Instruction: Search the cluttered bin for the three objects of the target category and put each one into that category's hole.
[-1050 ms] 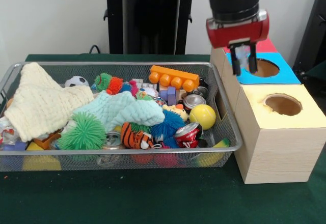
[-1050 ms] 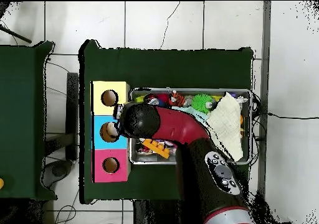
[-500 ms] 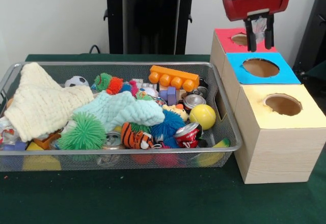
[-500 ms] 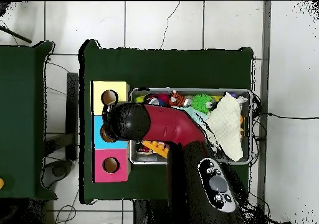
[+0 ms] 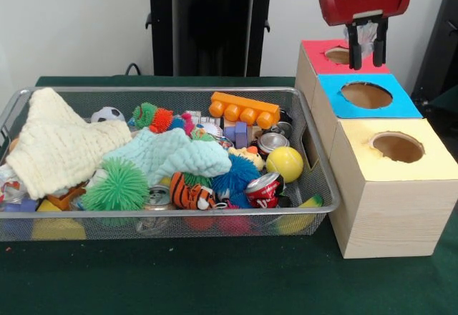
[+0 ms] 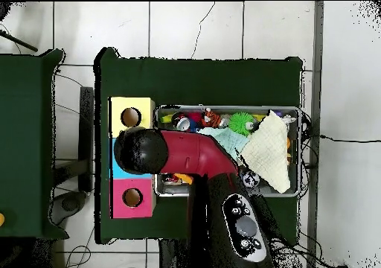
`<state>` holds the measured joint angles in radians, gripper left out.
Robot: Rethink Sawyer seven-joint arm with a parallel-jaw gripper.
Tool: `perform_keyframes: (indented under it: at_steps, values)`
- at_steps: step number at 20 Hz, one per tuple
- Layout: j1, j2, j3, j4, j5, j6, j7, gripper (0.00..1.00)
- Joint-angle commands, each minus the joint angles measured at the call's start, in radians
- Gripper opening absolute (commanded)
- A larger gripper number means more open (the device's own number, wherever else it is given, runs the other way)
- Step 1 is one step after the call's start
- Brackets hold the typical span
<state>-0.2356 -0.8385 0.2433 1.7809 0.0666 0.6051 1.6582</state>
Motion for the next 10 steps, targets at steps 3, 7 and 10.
perform_keyframes:
  at_steps: [3,7,10]
  values:
    - [0.049,0.070,-0.094,0.011,-0.047,-0.065,0.206,0.00]
    - [0.106,0.104,-0.159,-0.021,-0.062,-0.082,0.232,0.00]
    - [0.122,0.128,-0.178,-0.011,-0.051,-0.143,0.230,0.00]
